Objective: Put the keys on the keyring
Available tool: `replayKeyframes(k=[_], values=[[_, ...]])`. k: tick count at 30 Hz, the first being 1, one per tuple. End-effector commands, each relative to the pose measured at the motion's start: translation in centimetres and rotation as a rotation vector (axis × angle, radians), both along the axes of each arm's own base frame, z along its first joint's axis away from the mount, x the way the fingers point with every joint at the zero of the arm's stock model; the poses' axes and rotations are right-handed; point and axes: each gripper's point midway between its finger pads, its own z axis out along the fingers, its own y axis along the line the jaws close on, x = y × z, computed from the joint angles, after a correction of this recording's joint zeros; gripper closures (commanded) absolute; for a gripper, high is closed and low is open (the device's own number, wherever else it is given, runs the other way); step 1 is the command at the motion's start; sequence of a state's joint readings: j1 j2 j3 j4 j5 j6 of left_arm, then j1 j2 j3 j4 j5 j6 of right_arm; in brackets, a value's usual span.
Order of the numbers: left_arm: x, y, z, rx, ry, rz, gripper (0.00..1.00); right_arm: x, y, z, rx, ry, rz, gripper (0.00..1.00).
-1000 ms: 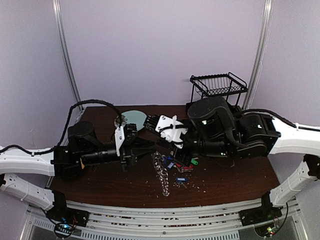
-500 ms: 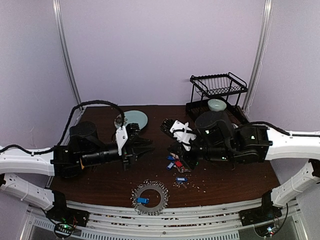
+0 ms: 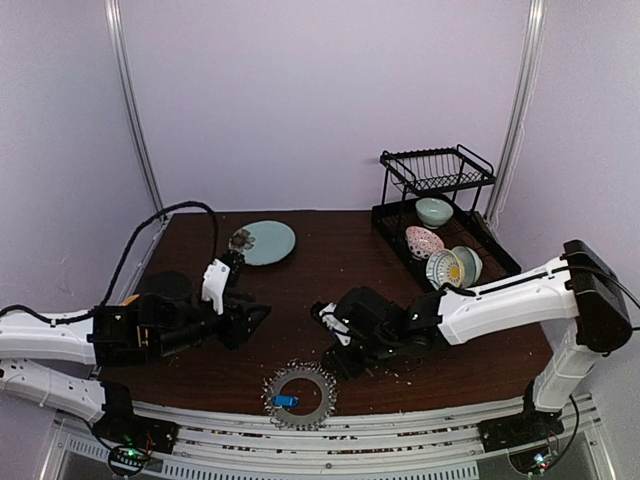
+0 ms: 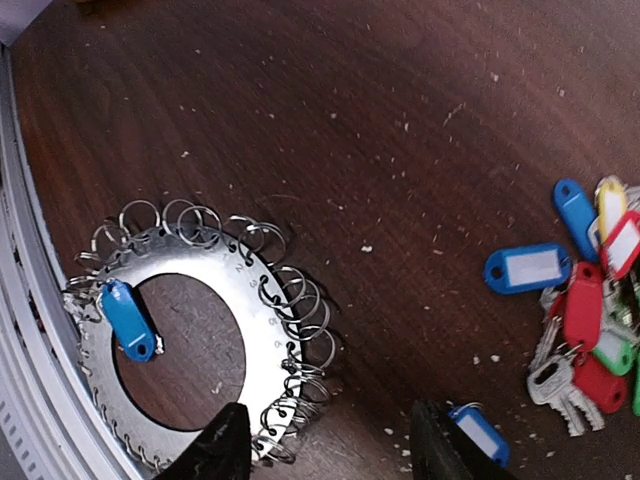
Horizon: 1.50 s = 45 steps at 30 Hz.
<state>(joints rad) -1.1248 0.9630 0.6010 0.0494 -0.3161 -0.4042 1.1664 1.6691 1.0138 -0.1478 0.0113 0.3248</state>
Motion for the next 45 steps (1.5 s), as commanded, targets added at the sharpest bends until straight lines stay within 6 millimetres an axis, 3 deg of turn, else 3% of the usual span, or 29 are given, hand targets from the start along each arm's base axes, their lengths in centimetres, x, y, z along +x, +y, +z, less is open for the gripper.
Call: replayKeyframes(k=[1,9,15,19,23,26,29,32,36,39,45], values=[[-0.3,2.4,-8.3,0.056,0.245,0.138,0.57,-0.2,0.8,-2.3,-0.055,0.038,-0.027,0.41],[-1.5,1.1,-15.7,0.213,0.392,0.085,0.55,0.1,0.6,-6.1,-0.176,0.049,-0.039,0.47],[-1.6,0.8,-18.4,0.276,0.426,0.058,0.56,3.0,-1.4,-6.9,-0.219,-0.010,-0.156,0.60],[-0.9,0.5,-18.0,0.292,0.399,0.049,0.56,5.0,-1.9,-6.8,-0.248,-0.055,-0.193,0.68],[-0.2,0.8,-17.4,0.293,0.371,0.055,0.56,6.2,-0.1,-6.0,-0.206,-0.071,-0.152,0.68],[-0.1,0.8,-17.1,0.292,0.366,0.054,0.56,6.4,1.8,-4.3,-0.168,-0.074,-0.073,0.67],[-0.1,1.0,-16.9,0.292,0.360,0.060,0.56,6.4,2.3,-2.0,-0.108,-0.085,-0.056,0.64],[0.1,0.9,-16.5,0.299,0.347,0.057,0.56,6.2,1.3,-0.3,-0.079,-0.082,-0.056,0.61],[0.4,0.4,-15.9,0.309,0.327,0.044,0.56,3.7,1.1,1.0,-0.027,-0.023,0.048,0.56],[0.4,0.0,-15.4,0.303,0.322,0.028,0.56,3.1,0.1,2.2,0.032,0.000,0.020,0.56],[0.8,1.1,-13.3,0.273,0.277,0.062,0.51,5.7,-5.9,5.3,0.142,-0.054,-0.180,0.48]])
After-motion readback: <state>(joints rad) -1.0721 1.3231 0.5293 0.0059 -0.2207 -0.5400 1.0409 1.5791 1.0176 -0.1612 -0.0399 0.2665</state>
